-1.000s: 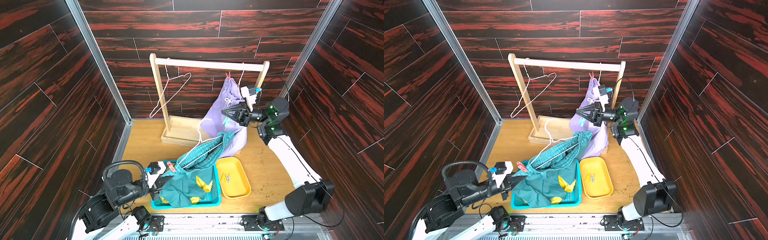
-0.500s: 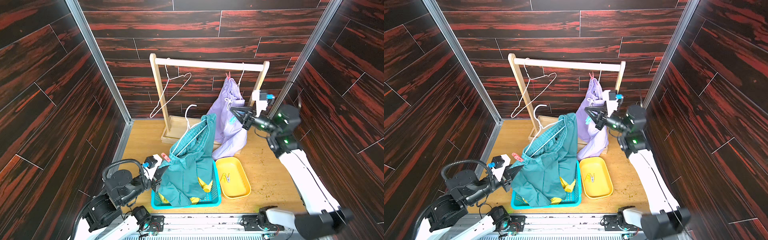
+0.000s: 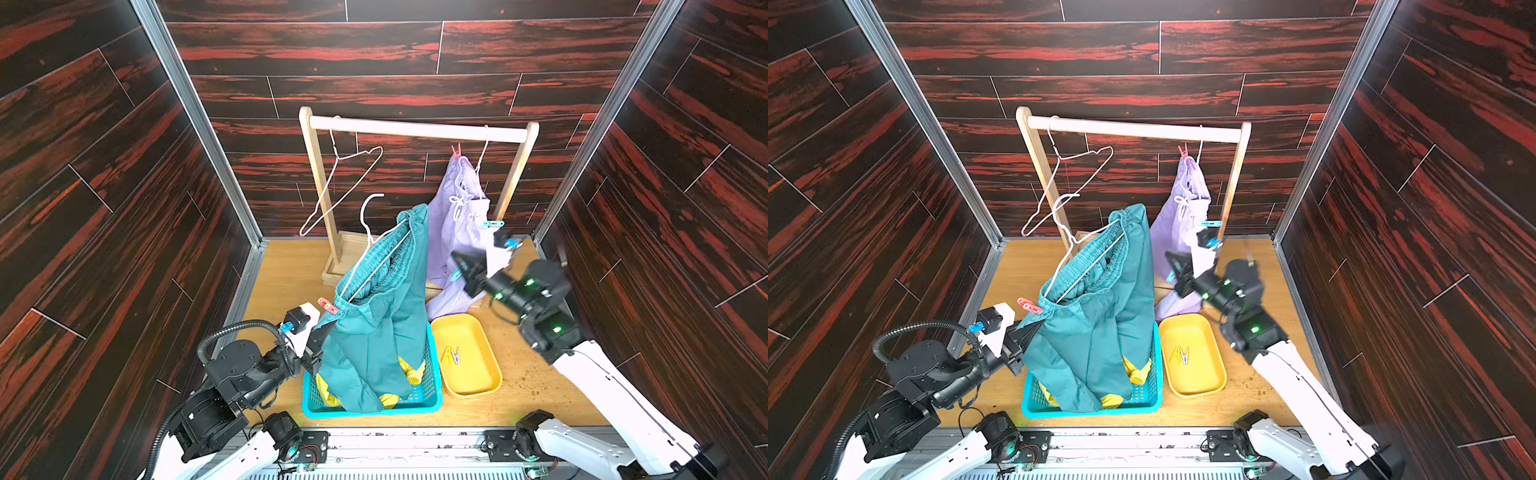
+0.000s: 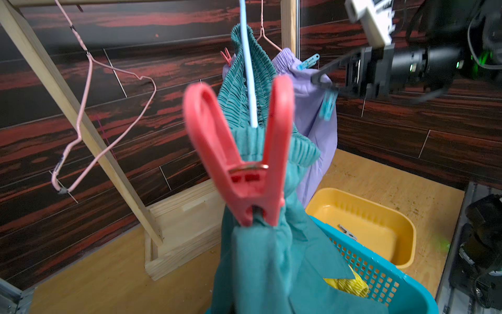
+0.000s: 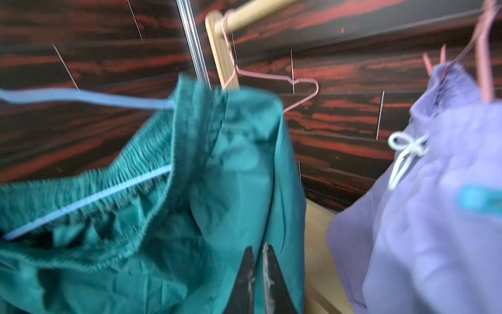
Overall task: Remove the clothespins securing shorts to the hanger
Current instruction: Place the clothespin in the storage box.
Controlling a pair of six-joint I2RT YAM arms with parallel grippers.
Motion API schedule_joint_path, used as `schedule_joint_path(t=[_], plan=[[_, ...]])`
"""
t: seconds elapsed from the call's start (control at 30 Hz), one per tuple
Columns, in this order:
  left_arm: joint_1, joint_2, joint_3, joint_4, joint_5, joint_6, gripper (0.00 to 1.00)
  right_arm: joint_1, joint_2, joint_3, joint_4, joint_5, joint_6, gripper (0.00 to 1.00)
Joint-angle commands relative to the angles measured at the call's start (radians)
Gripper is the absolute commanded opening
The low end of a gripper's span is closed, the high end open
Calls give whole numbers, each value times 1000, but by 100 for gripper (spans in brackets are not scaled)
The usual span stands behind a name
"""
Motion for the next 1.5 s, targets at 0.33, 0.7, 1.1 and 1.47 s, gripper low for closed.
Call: schedule_joint_path(t=[0.33,0.7,1.1,1.47], plan=[[-1,-1,-10,85,14,5,0,66,-103,-219,-55,289,71,0],[-1,25,-5,88,15,9,0,73,-102,-341,-94,377,161,0],[-1,27,-2,81,14,8,0,73,76,-532,80,374,275,5],[-1,34,1,75,11,8,0,73,208,-580,170,366,320,9]])
